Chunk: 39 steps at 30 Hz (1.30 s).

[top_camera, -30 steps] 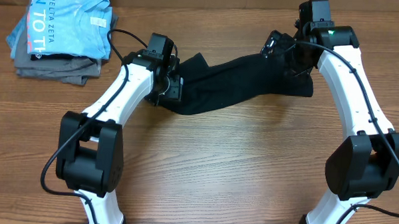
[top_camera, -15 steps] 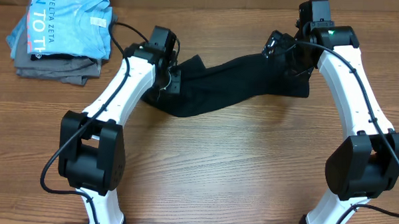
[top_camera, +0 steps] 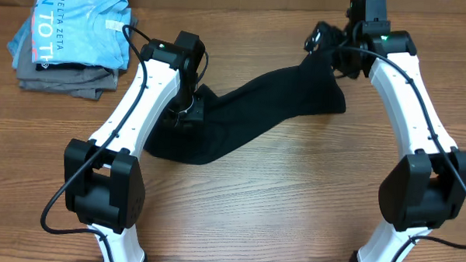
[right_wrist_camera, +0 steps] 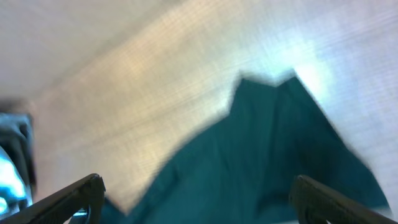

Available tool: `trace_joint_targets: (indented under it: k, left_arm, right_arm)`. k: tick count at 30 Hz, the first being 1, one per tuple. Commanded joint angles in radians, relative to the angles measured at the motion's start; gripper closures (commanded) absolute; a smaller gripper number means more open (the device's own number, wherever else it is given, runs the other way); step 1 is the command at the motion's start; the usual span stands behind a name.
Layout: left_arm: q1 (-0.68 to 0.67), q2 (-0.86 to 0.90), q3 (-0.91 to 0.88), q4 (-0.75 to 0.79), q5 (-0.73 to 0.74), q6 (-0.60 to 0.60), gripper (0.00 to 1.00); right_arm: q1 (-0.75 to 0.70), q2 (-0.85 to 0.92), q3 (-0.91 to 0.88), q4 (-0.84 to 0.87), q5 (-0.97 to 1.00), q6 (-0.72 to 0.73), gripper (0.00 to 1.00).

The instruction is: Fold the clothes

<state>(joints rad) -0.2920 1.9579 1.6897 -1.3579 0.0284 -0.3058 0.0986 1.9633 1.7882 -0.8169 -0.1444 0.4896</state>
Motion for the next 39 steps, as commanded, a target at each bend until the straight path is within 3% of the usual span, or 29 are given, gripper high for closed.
trace_joint_targets:
  k: [1, 6, 9, 12, 14, 19, 26, 39]
  left_arm:
    - [-0.005, -0.03, 0.021, -0.019, -0.01, -0.024, 0.96]
    - [-0.005, -0.03, 0.021, -0.003, -0.01, -0.024, 0.95]
    - [-0.005, -0.03, 0.021, 0.003, -0.01, -0.024, 0.93]
    - [-0.005, -0.03, 0.02, 0.011, -0.01, -0.024, 0.91]
    - [-0.005, -0.029, 0.02, 0.023, -0.01, -0.024, 0.91]
    - [-0.005, -0.029, 0.02, 0.029, -0.01, -0.024, 0.92]
    - [-0.005, -0.029, 0.02, 0.028, -0.01, -0.024, 0.91]
    - [-0.005, -0.029, 0.02, 0.034, -0.01, -0.024, 0.89]
  right_arm:
    - [0.0, 0.048, -0.002, 0.105, -0.003, -0.047, 0.01]
    - [0.001, 0.107, -0.001, 0.213, -0.004, -0.113, 0.0]
    - [0.007, 0.144, -0.001, 0.285, 0.023, -0.229, 0.0]
    - [0.04, 0.195, -0.001, 0.33, 0.217, -0.344, 0.0]
    - [0.05, 0.221, -0.001, 0.335, 0.242, -0.373, 0.0]
    - [0.055, 0.287, -0.001, 0.348, 0.249, -0.375, 0.0]
    - [0.052, 0.346, -0.001, 0.355, 0.286, -0.375, 0.25]
    - [0.051, 0.36, -0.001, 0.338, 0.31, -0.39, 0.27]
